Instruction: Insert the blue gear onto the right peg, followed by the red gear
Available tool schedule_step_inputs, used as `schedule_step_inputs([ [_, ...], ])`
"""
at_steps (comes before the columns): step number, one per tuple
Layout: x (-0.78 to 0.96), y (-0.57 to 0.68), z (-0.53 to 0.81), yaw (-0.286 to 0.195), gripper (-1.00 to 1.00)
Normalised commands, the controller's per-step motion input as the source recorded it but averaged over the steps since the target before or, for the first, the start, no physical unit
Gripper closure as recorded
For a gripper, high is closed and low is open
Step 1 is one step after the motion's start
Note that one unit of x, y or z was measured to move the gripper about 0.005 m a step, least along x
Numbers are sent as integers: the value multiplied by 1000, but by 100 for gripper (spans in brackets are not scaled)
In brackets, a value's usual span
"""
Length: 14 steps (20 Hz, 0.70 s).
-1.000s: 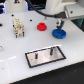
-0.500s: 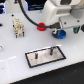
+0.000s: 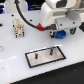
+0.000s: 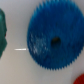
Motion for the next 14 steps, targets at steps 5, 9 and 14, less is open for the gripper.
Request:
schedule_step_inputs([
  [5,-192,-39,-248,0,-100],
  [9,-2,20,-153,0,-100],
  [14,-112,16,-138,0,100],
])
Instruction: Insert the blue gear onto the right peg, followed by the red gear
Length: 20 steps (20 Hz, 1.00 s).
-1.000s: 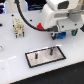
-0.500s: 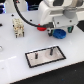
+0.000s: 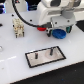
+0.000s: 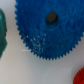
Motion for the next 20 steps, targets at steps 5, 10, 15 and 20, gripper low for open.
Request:
schedule_step_inputs([
  [5,-87,27,-86,0,100],
  [10,-38,21,-39,0,100],
  [15,-41,19,-65,0,100],
  [20,74,7,131,0,100],
])
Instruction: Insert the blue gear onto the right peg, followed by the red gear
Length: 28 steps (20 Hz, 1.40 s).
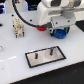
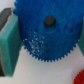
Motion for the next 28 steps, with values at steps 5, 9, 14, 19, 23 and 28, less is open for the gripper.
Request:
schedule_step_inputs([
  [5,189,16,491,0,100],
  [9,379,-34,572,0,100],
  [14,554,-147,546,0,100],
  [19,640,-280,505,0,100],
  [23,661,-294,467,0,100],
  [28,638,-364,339,0,100],
])
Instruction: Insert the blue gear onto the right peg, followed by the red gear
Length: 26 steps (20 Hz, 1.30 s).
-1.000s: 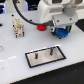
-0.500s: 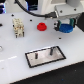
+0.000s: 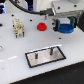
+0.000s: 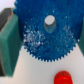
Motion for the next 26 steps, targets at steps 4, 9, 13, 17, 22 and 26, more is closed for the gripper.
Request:
schedule_step_inputs([
  [4,655,-383,221,0,100],
  [9,681,-346,134,0,100],
  [13,629,-287,51,0,100],
  [17,499,-212,-2,0,100],
  [22,379,-180,-30,0,100],
  [26,244,-55,-42,0,100],
])
